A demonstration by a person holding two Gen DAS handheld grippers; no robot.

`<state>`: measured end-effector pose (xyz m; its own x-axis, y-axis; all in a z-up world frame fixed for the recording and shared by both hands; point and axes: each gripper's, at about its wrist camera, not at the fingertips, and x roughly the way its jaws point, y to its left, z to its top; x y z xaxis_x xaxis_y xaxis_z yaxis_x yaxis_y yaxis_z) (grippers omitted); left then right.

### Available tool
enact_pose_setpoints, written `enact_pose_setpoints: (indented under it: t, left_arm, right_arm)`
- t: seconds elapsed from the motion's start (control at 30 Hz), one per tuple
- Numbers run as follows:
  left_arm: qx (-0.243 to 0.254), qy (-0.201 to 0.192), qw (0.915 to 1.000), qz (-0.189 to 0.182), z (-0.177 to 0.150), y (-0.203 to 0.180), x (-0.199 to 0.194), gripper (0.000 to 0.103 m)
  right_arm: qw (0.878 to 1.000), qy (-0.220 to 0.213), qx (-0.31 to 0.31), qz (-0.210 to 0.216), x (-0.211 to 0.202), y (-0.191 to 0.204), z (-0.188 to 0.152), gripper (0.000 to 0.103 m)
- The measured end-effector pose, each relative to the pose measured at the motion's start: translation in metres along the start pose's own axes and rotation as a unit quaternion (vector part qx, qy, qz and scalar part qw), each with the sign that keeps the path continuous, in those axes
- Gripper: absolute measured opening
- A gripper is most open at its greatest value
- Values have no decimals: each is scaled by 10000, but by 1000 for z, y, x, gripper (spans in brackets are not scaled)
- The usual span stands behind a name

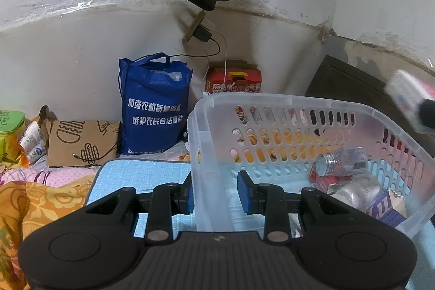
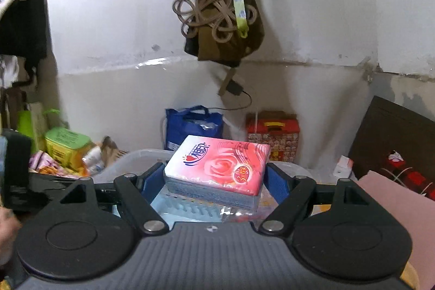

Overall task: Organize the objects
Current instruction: 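Lift the pink tissue pack with the right tool and release it into the basket, then grasp the small grey-and-white box with the right tool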

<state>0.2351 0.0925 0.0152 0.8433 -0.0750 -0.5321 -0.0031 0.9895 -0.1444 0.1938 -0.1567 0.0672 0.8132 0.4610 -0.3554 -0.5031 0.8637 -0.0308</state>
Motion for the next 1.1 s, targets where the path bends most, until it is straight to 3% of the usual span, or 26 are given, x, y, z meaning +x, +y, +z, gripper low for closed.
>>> enact_pose_setpoints:
  t: [0.03,0.07,0.1,0.17,0.3,0.53,0.73,0.83,0.93,1.1]
  left_arm:
    - [0,-3,10000,0,0,1,0,35]
    - [2,-8,10000,-4,0,1,-1,35]
    - [2,-9,10000,-11,0,1,0,35]
    - [-3,-12,10000,-30,-1,2,-1,35]
    - [-1,-20,10000,-43,-2,2,-1,35]
    - [-7,-11,10000,-37,-1,1,-1,35]
    - [-27,9,10000,-17,-1,1,0,35]
    - [-14,11,10000,-5,0,0,0,35]
    - [-6,6,10000,-6,0,0,0,35]
    - [6,-12,10000,-5,-1,0,-1,35]
  right_arm:
    - [10000,-15,26,-10,5,-2,1,86]
    - [10000,-18,19,-16,8,-4,1,99]
    - [9999,40,17,-94,8,-6,0,103]
    - [9993,-41,76,-364,6,-8,0,103]
    - [9990,-166,304,-290,-9,-14,-3,103]
    - [9995,-139,131,-269,-30,-5,-21,103]
    - [9986,-55,224,-467,-33,-8,-23,103]
    - [9987,-163,415,-240,-54,-6,-37,103]
    - [9986,-141,401,321,-73,7,-66,103]
    - [9954,488,485,662,-55,43,-120,103]
